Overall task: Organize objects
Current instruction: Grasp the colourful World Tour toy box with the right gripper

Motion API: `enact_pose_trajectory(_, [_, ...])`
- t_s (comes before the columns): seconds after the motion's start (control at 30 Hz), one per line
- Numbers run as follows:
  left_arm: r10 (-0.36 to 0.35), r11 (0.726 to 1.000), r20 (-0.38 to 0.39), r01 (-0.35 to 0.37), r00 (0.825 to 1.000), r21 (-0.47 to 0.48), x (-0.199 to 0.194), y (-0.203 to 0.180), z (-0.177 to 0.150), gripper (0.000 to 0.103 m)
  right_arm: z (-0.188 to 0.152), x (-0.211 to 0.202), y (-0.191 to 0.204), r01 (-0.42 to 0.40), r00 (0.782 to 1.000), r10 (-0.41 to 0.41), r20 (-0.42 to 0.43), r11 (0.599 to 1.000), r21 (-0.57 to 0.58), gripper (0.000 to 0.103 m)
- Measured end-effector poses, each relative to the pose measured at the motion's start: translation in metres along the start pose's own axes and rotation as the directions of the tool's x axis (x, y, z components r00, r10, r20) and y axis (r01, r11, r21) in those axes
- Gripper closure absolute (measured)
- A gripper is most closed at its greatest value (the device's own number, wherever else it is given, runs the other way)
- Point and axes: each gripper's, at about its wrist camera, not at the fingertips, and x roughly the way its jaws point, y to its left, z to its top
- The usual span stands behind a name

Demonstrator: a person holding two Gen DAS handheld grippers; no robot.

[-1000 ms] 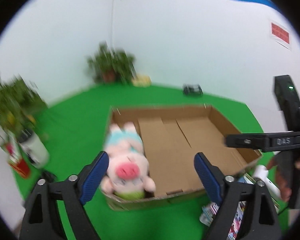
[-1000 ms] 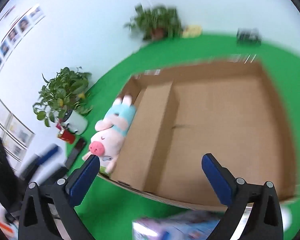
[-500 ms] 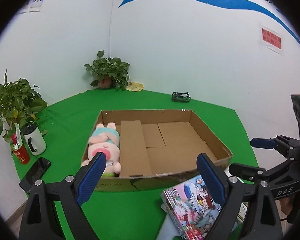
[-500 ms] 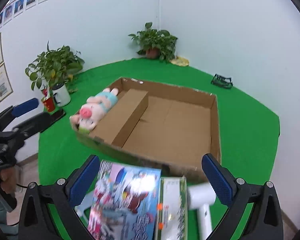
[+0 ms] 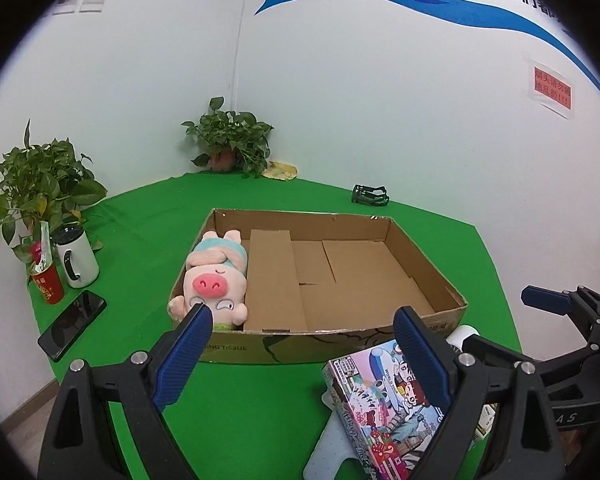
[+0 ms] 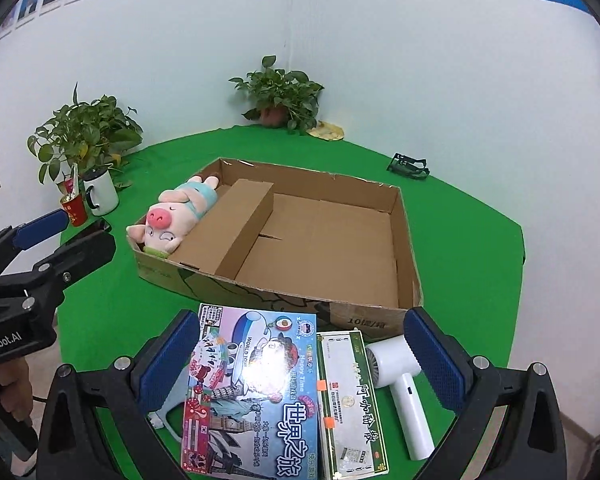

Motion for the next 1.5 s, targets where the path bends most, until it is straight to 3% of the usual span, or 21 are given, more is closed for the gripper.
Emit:
enact_pose_trajectory(0.17, [-0.049,0.999,-0.067,0.05,0.997,0.002,0.006,0.001,-0.01,0.011,-0.008,0.009,-0.003,-0.041,0.999,0.041,-0.032,0.999,-0.001,0.001])
enact_pose_trajectory(0.27, [-0.124,0.992,-0.159,0.123,0.979,-0.016,0.019,0.001,-0.019,0.011,-0.016,0.013,-0.008,-0.021,0.999,0.022,-0.035,1.0,0.012,0.001])
enact_pose_trajectory(0.4, [-0.117,0.993,-0.148,0.115,0.982,-0.02,0.026,0.001,-0.024,0.011,-0.024,0.021,-0.021,-0.038,0.997,0.043,-0.057,0.996,0.082,0.001])
enact_pose_trajectory(0.47, [-0.124,0.992,-0.133,0.12,0.983,-0.04,0.029,0.004,-0.024,0.011,-0.029,0.022,-0.021,-0.012,0.999,0.016,-0.047,0.996,0.093,0.0])
enact_pose_trajectory(0.57, [-0.161,0.986,-0.173,0.152,0.972,-0.065,0.038,0.005,-0.026,0.011,-0.035,0.026,-0.026,-0.014,0.998,0.021,-0.053,0.991,0.137,0.0])
enact_pose_trajectory(0.67, [-0.233,0.971,-0.248,0.211,0.94,-0.111,0.051,0.005,-0.035,0.011,-0.048,0.032,-0.035,-0.118,0.987,0.138,-0.086,0.971,0.206,0.0])
enact_pose_trajectory(0.8, [-0.347,0.935,-0.357,0.292,0.867,-0.199,0.071,0.005,-0.052,0.012,-0.078,0.05,-0.056,-0.278,0.937,0.323,-0.134,0.921,0.274,0.0])
enact_pose_trajectory(0.97, [-0.415,0.908,-0.43,0.334,0.802,-0.254,0.091,-0.003,-0.07,0.017,-0.093,0.06,-0.06,-0.259,0.942,0.302,-0.147,0.932,0.252,0.0])
enact_pose_trajectory(1.17, [-0.444,0.893,-0.455,0.339,0.772,-0.296,0.114,-0.01,-0.083,0.037,-0.086,0.083,-0.031,-0.264,0.94,0.287,-0.182,0.954,0.142,0.001])
enact_pose_trajectory(1.23, [-0.452,0.888,-0.471,0.336,0.757,-0.313,0.119,-0.01,-0.089,0.041,-0.085,0.098,-0.025,-0.321,0.913,0.351,-0.209,0.932,0.166,0.012])
enact_pose_trajectory(1.3, [-0.453,0.889,-0.487,0.333,0.747,-0.315,0.12,-0.008,-0.092,0.045,-0.087,0.106,-0.018,-0.354,0.892,0.388,-0.23,0.918,0.178,0.014])
enact_pose_trajectory(1.4, [-0.451,0.889,-0.487,0.325,0.748,-0.323,0.116,0.001,-0.095,0.046,-0.091,0.115,-0.004,-0.379,0.874,0.416,-0.251,0.907,0.182,0.012])
enact_pose_trajectory(1.5, [-0.43,0.896,-0.488,0.289,0.76,-0.338,0.112,0.018,-0.096,0.046,-0.092,0.113,0.016,-0.418,0.855,0.453,-0.253,0.89,0.179,0.008])
